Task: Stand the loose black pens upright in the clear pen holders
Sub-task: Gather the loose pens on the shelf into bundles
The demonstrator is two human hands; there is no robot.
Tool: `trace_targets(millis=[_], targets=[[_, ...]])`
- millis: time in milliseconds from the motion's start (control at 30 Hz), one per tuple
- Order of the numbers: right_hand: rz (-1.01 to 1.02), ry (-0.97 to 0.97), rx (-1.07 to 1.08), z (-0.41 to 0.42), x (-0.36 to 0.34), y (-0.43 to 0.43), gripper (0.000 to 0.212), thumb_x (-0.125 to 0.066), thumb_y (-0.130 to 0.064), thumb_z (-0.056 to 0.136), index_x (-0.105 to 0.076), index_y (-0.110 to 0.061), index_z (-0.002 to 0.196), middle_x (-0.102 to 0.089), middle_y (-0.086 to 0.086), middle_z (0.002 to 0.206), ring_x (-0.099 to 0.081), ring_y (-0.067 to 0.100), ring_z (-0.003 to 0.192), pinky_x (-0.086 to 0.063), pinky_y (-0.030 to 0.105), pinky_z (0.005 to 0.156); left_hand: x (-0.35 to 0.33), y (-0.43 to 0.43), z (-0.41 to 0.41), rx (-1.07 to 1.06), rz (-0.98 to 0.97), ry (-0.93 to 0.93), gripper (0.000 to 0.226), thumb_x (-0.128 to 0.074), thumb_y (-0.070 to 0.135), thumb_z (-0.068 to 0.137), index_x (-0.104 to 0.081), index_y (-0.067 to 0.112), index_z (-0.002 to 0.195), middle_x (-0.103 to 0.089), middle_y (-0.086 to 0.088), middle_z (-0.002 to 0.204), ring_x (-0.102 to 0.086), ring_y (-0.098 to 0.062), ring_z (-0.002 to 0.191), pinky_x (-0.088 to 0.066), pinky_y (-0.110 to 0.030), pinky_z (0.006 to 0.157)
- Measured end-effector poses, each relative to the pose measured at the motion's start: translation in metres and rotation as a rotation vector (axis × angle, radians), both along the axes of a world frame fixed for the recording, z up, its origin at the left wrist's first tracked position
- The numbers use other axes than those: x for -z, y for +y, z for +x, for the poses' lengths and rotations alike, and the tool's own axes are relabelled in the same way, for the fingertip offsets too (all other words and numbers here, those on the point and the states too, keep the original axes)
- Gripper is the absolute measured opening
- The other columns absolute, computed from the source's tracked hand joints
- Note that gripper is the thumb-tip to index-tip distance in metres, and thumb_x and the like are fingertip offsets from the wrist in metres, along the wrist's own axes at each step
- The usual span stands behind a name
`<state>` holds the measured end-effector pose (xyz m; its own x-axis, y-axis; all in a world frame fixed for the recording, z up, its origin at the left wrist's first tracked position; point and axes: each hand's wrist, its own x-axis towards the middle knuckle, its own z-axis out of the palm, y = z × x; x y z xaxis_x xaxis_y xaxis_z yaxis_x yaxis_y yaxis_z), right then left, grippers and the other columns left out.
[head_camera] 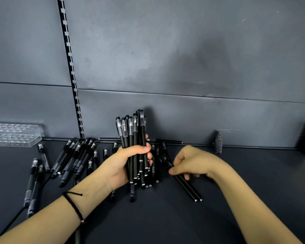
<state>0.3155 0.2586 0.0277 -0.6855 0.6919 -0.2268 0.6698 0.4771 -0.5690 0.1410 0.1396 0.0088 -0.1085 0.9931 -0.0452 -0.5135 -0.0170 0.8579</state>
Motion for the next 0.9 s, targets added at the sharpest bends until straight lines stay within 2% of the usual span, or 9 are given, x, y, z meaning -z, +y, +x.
trace_targets(millis=[133, 200, 267, 400, 533, 667, 733, 800, 900], targets=[[-0.289, 0.496, 0.037, 0.002, -0.01, 0.002, 0.022, -0.071, -0.015, 0.085, -0.058, -0.013, 0.068, -0.055, -0.003, 0.052, -0.053, 0.008, 0.047, -0.034, 0.018, 0.038, 0.002, 0.001, 0.003, 0.015, -0.045, 0.022, 0.023, -0.074, 0.0, 0.066, -0.077, 0.016, 0.083, -0.07, -0.003, 0.08, -0.071, -0.02, 0.077, -0.057, -0.038, 0.085], [-0.453, 0.707, 0.002, 0.0, -0.015, -0.004, 0.014, -0.069, -0.016, 0.083, -0.06, -0.011, 0.075, -0.061, -0.001, 0.063, -0.057, 0.008, 0.05, -0.038, 0.017, 0.04, 0.0, -0.001, 0.006, 0.041, -0.083, 0.044, 0.019, -0.075, -0.002, 0.069, -0.076, 0.012, 0.082, -0.073, -0.009, 0.087, -0.073, -0.023, 0.083, -0.06, -0.037, 0.078], [-0.53, 0.81, -0.046, -0.003, -0.016, -0.012, 0.015, -0.068, -0.021, 0.079, -0.059, -0.008, 0.078, -0.067, 0.004, 0.07, -0.059, 0.01, 0.052, -0.041, 0.017, 0.041, -0.002, -0.005, 0.009, 0.078, -0.123, 0.132, 0.019, -0.069, 0.007, 0.071, -0.077, 0.009, 0.088, -0.074, -0.014, 0.095, -0.073, -0.024, 0.083, -0.06, -0.033, 0.068], [-0.532, 0.853, -0.087, -0.011, -0.013, -0.023, 0.02, -0.066, -0.022, 0.078, -0.06, -0.004, 0.082, -0.065, 0.004, 0.063, -0.059, 0.01, 0.052, -0.047, 0.018, 0.047, -0.003, -0.009, 0.013, 0.12, -0.099, 0.192, 0.018, -0.065, 0.015, 0.073, -0.08, 0.01, 0.081, -0.075, -0.013, 0.088, -0.073, -0.022, 0.075, -0.06, -0.031, 0.066], [-0.513, 0.907, -0.062, -0.014, -0.009, -0.023, 0.013, -0.065, -0.015, 0.085, -0.06, -0.003, 0.082, -0.061, 0.005, 0.062, -0.058, 0.01, 0.051, -0.049, 0.018, 0.049, -0.002, -0.009, 0.014, 0.065, -0.059, 0.249, 0.008, -0.077, 0.018, 0.076, -0.079, 0.012, 0.081, -0.074, -0.012, 0.084, -0.072, -0.02, 0.073, -0.059, -0.03, 0.063], [-0.421, 0.852, -0.052, -0.016, -0.007, -0.028, 0.017, -0.064, -0.011, 0.09, -0.057, 0.004, 0.091, -0.057, 0.009, 0.071, -0.061, 0.012, 0.053, -0.05, 0.02, 0.05, 0.0, -0.008, 0.01, 0.005, -0.069, 0.402, 0.033, -0.077, 0.021, 0.066, -0.073, 0.011, 0.097, -0.075, -0.01, 0.091, -0.073, -0.02, 0.083, -0.056, -0.029, 0.071], [-0.333, 0.825, -0.048, -0.016, -0.009, -0.031, 0.02, -0.065, -0.013, 0.089, -0.057, 0.005, 0.092, -0.056, 0.01, 0.077, -0.062, 0.014, 0.052, -0.049, 0.022, 0.048, -0.001, -0.007, 0.01, -0.009, -0.073, 0.43, 0.034, -0.077, 0.021, 0.063, -0.075, 0.014, 0.097, -0.075, -0.01, 0.097, -0.072, -0.021, 0.091, -0.054, -0.029, 0.076], [-0.181, 0.796, -0.039, -0.014, -0.013, -0.033, 0.02, -0.071, -0.019, 0.086, -0.058, -0.003, 0.085, -0.06, 0.003, 0.077, -0.059, 0.012, 0.051, -0.046, 0.023, 0.045, -0.003, -0.008, 0.013, -0.014, -0.035, 0.415, 0.025, -0.077, 0.015, 0.062, -0.078, 0.023, 0.086, -0.075, -0.009, 0.093, -0.072, -0.021, 0.087, -0.056, -0.03, 0.074], [-0.018, 0.81, 0.006, -0.01, -0.018, -0.033, 0.028, -0.079, -0.029, 0.076, -0.057, -0.018, 0.089, -0.063, -0.005, 0.085, -0.056, 0.009, 0.057, -0.043, 0.023, 0.045, -0.009, -0.012, 0.022, -0.044, 0.057, 0.39, 0.038, -0.08, 0.003, 0.06, -0.078, 0.037, 0.077, -0.076, 0.0, 0.089, -0.073, -0.014, 0.082, -0.055, -0.028, 0.071]])
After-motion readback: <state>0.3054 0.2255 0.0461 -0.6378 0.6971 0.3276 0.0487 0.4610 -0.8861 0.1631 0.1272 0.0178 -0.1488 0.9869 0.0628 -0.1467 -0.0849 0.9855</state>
